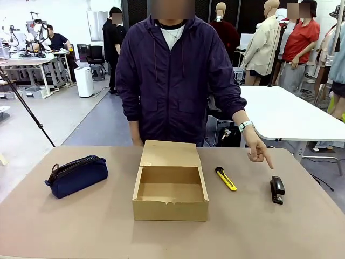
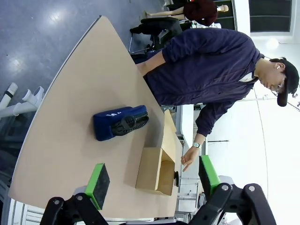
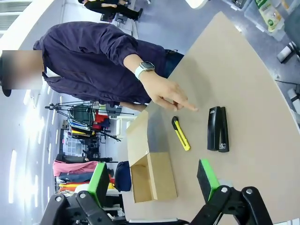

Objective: Pack the items into the box.
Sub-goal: Pick up the item indicated by the person and place it inside the Mailer Box.

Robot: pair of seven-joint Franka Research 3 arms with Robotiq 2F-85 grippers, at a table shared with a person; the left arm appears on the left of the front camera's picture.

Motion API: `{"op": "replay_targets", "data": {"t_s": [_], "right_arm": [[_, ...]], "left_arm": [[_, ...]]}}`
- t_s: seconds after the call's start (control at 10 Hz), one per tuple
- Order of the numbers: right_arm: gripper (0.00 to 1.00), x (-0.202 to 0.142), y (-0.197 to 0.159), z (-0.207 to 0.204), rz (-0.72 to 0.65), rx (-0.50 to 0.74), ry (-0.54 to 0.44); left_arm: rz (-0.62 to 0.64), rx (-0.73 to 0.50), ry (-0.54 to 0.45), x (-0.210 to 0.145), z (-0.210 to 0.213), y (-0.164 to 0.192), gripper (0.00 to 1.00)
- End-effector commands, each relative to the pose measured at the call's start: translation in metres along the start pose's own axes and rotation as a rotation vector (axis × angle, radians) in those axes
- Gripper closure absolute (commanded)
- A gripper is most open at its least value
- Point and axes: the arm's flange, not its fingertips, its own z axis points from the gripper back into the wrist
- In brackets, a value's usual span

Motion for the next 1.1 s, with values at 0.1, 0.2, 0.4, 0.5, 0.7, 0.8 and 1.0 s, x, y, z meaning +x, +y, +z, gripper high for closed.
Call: {"op": "replay_targets", "data": {"t_s": [0.1, 0.2, 0.4, 0.5, 0.7, 0.8, 1.0], "right_arm": [[0.00, 0.003, 0.001, 0.001, 0.013, 0.006, 0.004], [0.00, 0.000, 0.000, 0.000, 0.000, 0.001, 0.001], [0.00, 0.015, 0.040, -0.065, 0.183, -0.233, 0.146], [0.00, 0.016, 0.056, -0.100, 0.295, -0.390, 0.175], [0.00, -0.011, 0.078, -0.170, 0.573, -0.676, 0.215], [0.00, -0.030, 0.080, -0.195, 0.689, -0.785, 0.201], [0.00, -0.057, 0.084, -0.222, 0.850, -0.889, 0.169]], "left_arm": [[0.004, -0.008, 0.002, 0.000, 0.001, -0.002, 0.00], [0.004, -0.008, 0.002, 0.000, 0.001, -0.002, 0.00], [0.004, -0.008, 0.002, 0.000, 0.001, -0.002, 0.00], [0.004, -0.008, 0.002, 0.000, 0.001, -0.002, 0.00], [0.004, -0.008, 0.002, 0.000, 0.001, -0.002, 0.00], [0.004, -0.008, 0.002, 0.000, 0.001, -0.002, 0.00], [0.004, -0.008, 0.002, 0.000, 0.001, -0.002, 0.00]]}}
